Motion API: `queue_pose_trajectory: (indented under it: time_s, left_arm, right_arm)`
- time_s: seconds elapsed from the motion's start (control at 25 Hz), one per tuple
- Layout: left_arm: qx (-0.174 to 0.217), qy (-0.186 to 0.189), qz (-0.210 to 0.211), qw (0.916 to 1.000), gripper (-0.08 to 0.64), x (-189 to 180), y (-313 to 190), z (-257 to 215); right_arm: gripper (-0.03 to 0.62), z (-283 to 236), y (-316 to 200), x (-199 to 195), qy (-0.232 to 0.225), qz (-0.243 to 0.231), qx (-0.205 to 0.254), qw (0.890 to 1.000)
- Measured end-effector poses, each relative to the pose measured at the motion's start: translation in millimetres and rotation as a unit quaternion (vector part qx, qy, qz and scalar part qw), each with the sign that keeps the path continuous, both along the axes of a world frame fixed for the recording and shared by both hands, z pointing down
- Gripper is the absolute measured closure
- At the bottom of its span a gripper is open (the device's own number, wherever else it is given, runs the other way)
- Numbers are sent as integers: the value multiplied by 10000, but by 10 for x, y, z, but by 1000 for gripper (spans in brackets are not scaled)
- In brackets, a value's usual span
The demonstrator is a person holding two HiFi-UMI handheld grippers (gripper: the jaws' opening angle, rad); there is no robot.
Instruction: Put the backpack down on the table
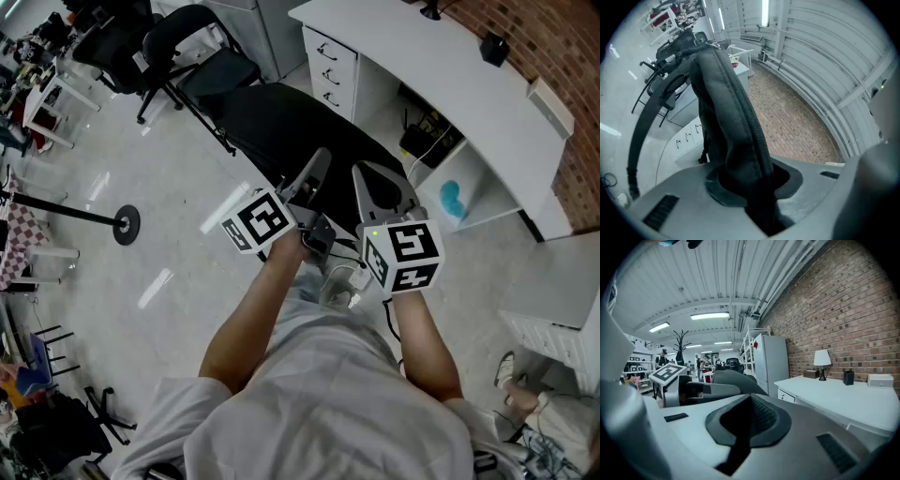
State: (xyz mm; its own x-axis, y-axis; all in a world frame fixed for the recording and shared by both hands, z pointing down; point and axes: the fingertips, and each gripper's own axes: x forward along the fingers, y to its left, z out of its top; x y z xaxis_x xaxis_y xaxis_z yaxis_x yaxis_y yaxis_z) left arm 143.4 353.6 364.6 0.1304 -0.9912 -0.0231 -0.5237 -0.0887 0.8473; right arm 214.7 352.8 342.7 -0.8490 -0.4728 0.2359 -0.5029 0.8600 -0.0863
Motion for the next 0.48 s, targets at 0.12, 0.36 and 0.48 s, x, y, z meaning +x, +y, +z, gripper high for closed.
queue_pose_trajectory:
  time_s: [0.12,0.36,0.48]
  left_arm:
    - [0,26,-19,10000,460,-71,-42,5]
    - [47,65,-46,10000,460,-274,-220,35]
    - [78,154,-57,9998,460,-434,-370,60]
  right_arm:
    - [591,-20,-43,-57,-30,12,32,10000]
    - [591,16,-211,-222,2,5,58,10000]
    - [591,50,-377,-361,41,25,50,10000]
